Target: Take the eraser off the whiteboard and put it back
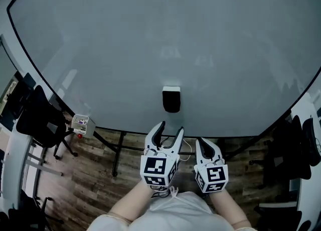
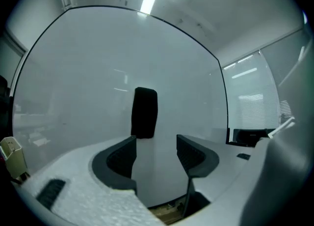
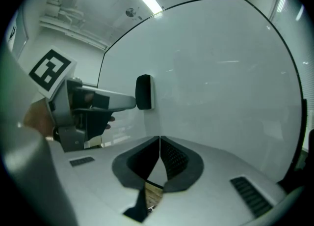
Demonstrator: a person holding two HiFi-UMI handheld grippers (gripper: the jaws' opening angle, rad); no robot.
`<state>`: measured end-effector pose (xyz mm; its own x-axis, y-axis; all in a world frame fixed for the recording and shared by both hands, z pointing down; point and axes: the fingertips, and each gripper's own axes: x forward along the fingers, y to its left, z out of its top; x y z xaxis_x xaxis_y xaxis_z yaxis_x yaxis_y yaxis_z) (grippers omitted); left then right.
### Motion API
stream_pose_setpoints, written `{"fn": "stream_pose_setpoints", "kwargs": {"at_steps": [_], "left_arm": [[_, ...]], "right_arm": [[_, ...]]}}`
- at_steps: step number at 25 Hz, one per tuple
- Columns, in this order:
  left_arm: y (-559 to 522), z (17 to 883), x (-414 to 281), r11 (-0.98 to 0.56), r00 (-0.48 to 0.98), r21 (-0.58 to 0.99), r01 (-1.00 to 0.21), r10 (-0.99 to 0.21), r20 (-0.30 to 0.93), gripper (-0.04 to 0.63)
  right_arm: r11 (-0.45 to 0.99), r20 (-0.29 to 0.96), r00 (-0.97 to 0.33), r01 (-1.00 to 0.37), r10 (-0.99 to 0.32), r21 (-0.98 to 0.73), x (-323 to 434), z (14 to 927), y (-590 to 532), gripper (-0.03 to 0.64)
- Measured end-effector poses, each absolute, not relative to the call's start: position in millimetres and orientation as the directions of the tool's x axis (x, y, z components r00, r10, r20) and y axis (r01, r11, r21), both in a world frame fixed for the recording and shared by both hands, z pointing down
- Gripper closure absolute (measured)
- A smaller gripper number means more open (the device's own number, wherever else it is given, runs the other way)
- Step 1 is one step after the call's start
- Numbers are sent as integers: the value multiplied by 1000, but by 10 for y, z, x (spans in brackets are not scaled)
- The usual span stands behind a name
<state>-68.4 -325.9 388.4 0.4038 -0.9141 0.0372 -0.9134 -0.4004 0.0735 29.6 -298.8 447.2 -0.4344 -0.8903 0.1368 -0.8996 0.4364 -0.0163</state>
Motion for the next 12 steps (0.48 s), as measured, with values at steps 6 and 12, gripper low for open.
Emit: {"fn": "stream_pose_setpoints", "kwargs": {"at_steps": [6,12], "left_arm": [[-3614,3698,-824,-374,376,59,-925,-926,23,298],[-3842,3548,-820,-344,346,58,-937,-938,22,282]], "right_arm": [[402,146,-401,-915,-904,-25,227,4514,-3075,589],[380,170,-380,-924,-909,-30,206,4604,-3122,589]]}}
